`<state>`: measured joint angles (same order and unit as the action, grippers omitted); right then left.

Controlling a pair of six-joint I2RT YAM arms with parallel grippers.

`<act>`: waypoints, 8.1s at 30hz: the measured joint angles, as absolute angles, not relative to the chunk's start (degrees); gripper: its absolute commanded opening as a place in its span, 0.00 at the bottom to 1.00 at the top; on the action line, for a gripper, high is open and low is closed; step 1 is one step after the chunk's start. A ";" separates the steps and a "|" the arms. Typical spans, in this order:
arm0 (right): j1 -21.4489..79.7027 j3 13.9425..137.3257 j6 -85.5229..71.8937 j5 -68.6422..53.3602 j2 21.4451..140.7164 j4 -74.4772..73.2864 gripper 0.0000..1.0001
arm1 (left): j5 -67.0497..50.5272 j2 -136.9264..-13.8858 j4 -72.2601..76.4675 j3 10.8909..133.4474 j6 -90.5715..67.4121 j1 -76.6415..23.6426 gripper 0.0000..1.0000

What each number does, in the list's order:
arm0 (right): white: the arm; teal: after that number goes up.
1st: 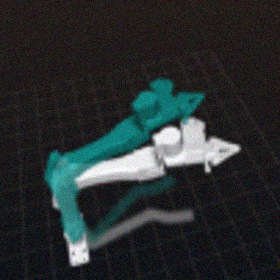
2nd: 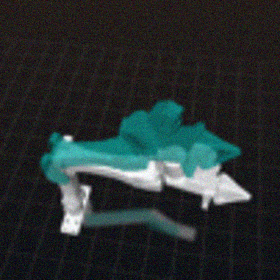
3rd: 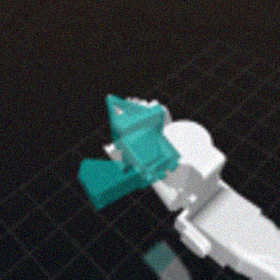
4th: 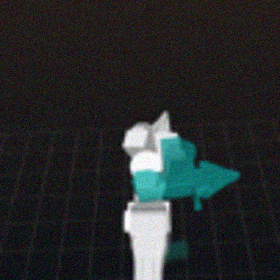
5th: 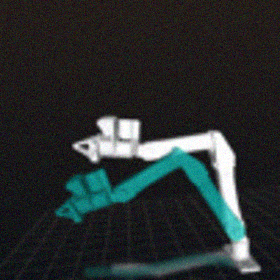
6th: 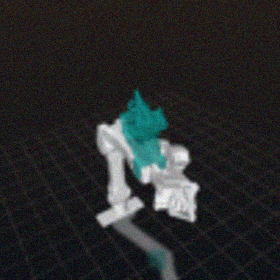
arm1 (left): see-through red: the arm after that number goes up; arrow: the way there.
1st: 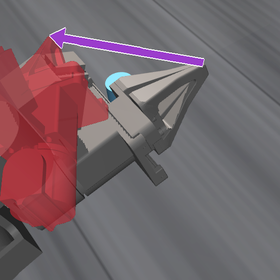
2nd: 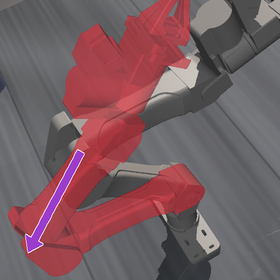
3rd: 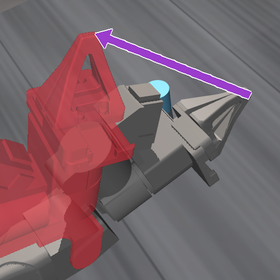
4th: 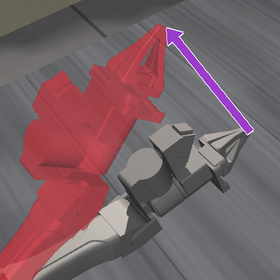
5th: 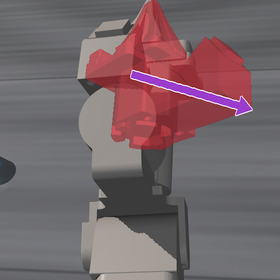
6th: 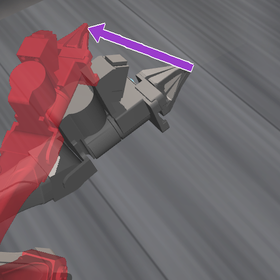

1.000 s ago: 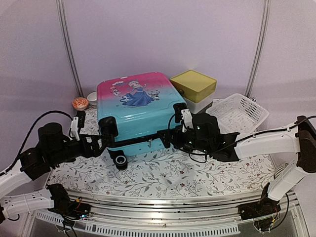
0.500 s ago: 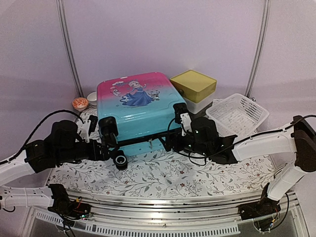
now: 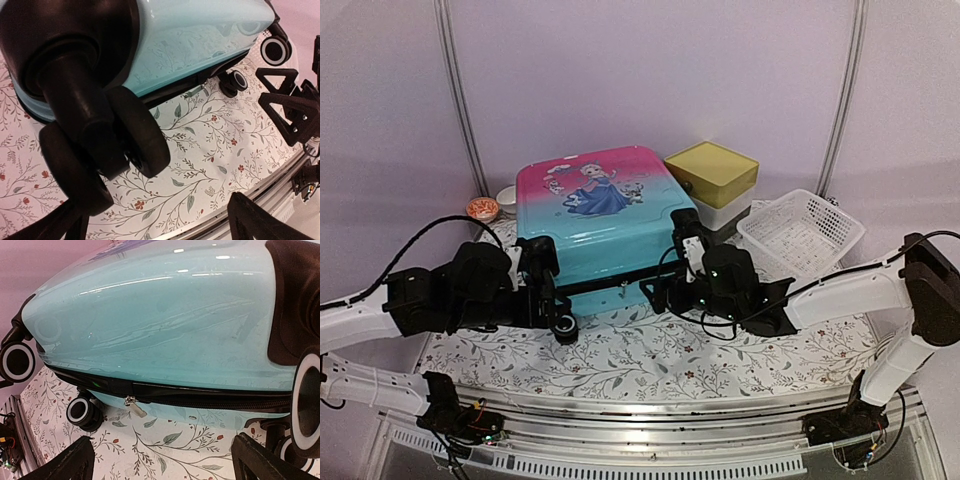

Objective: Open, take out, and arrange the luggage
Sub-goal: Hold the wheels of the luggage, then pick up the zipper from the luggage, then unzip the zipper of the luggage, then pick up the zipper from the luggage.

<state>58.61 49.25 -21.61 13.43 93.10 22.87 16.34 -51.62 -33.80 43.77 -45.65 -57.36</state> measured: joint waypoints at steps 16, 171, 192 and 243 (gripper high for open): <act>58.61 46.83 -18.98 16.12 92.51 28.91 1.00 | 19.90 -54.08 -40.71 49.52 -50.00 -57.52 0.98; 60.01 24.51 7.68 25.69 117.62 89.65 0.51 | 16.47 -53.39 -41.47 50.59 -42.37 -34.15 0.11; 61.56 34.00 5.13 23.42 124.44 89.65 0.51 | 15.11 -52.16 -39.90 49.19 -41.56 -33.54 0.11; 63.61 44.29 2.37 27.66 131.50 89.69 0.44 | 13.21 -49.82 -37.10 46.78 -41.54 -33.08 0.11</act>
<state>63.61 44.29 2.37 27.66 131.50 89.69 13.21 -49.82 -37.10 46.78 -41.54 -33.08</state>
